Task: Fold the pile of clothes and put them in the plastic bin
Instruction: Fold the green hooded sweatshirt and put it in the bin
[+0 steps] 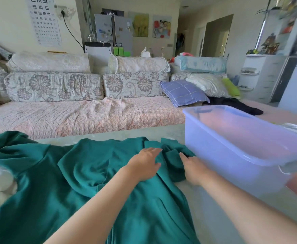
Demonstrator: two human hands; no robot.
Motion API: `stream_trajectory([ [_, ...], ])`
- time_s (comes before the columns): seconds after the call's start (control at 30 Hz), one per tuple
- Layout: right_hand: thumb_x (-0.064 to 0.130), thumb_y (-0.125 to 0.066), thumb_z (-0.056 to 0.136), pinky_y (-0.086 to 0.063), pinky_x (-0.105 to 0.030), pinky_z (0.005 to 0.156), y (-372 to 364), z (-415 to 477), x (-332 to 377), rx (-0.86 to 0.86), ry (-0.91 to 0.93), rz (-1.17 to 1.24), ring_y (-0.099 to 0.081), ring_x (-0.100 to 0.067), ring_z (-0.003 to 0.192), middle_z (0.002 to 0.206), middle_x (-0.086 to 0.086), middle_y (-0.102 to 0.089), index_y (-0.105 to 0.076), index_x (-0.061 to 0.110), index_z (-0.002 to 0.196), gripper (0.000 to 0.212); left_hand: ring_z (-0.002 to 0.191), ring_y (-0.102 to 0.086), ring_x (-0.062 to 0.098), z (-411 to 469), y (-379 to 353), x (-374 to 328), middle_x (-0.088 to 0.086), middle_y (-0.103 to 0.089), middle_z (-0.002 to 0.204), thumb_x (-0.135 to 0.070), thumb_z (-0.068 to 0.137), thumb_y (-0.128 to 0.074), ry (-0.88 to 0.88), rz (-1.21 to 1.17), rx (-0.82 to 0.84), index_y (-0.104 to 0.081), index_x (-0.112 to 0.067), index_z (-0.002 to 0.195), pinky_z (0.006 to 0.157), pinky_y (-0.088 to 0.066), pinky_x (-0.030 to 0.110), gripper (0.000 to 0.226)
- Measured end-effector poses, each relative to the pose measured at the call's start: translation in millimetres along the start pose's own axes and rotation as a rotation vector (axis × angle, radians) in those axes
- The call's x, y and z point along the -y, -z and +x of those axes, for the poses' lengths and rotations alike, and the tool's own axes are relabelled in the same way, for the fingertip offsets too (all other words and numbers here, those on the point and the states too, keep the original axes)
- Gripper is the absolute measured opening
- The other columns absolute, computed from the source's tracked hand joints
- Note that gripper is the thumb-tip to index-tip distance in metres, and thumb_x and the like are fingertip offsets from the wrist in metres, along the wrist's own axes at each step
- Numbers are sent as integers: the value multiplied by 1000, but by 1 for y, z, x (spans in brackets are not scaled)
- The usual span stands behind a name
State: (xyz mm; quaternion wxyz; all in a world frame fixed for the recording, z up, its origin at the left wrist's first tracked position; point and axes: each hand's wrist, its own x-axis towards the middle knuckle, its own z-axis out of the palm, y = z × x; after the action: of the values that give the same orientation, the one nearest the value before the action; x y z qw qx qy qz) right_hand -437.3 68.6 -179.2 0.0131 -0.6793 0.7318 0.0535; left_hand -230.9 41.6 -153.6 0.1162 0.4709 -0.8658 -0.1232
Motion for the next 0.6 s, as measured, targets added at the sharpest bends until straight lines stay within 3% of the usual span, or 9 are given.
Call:
stream_trajectory([
  [0.07,3,-48,89,-48,-36,92,7,-5,-4,-21,19,-79,-59,-33,114,125,-11,-62,-52,14,130,43,150,-2,18,5,-16,-11,-4,-3,164,-44,97,-48,19,76,39,-9,-30,156,118,-21,46,72],
  [0.1,2,-48,88,-48,-35,86,10,-8,-4,-39,10,-115,-62,-32,109,120,-10,-64,-58,16,114,31,150,4,20,7,-23,-13,-4,6,164,-50,96,-48,43,114,59,-1,-31,157,119,-18,49,79],
  [0.13,2,-49,87,-47,-34,83,14,-11,-4,-67,-14,-134,-63,-31,108,118,-9,-64,-59,16,109,28,150,7,21,9,-30,-12,-4,12,163,-55,94,-49,76,134,83,6,-32,156,119,-16,51,86],
  [0.2,2,-52,87,-47,-36,80,21,-13,-9,-173,-124,-68,-62,-31,109,119,-9,-60,-54,12,118,33,151,6,23,11,-41,-8,-4,13,163,-65,88,-51,146,144,160,14,-33,154,120,-10,52,98],
  [0.3,-3,-44,87,-43,-38,68,32,-12,-13,-395,-250,165,-64,-35,98,109,-12,-60,-43,8,116,31,151,5,22,12,-52,-2,-4,11,164,-75,86,-41,212,246,353,11,-30,155,121,4,48,97],
  [0.37,-5,-41,89,-38,-34,65,35,-11,-9,-516,-196,220,-64,-34,94,107,-12,-59,-45,6,114,28,151,5,22,11,-51,-1,-3,7,165,-74,86,-41,214,254,382,6,-28,157,121,5,47,96],
  [0.5,-10,-49,80,-40,-40,72,40,-4,11,-812,50,298,-59,-39,87,103,-13,-56,-59,6,104,30,143,-31,22,11,-30,-6,1,-30,157,-52,82,-64,182,-53,191,-13,-21,156,117,-26,38,95],
  [0.6,-11,-53,76,-40,-42,88,49,0,33,-974,248,400,-51,-34,90,112,-15,-59,-63,5,95,27,118,-53,19,6,-6,-10,0,-53,137,-17,88,-55,221,-370,-164,-35,-22,143,92,-40,26,59],
])
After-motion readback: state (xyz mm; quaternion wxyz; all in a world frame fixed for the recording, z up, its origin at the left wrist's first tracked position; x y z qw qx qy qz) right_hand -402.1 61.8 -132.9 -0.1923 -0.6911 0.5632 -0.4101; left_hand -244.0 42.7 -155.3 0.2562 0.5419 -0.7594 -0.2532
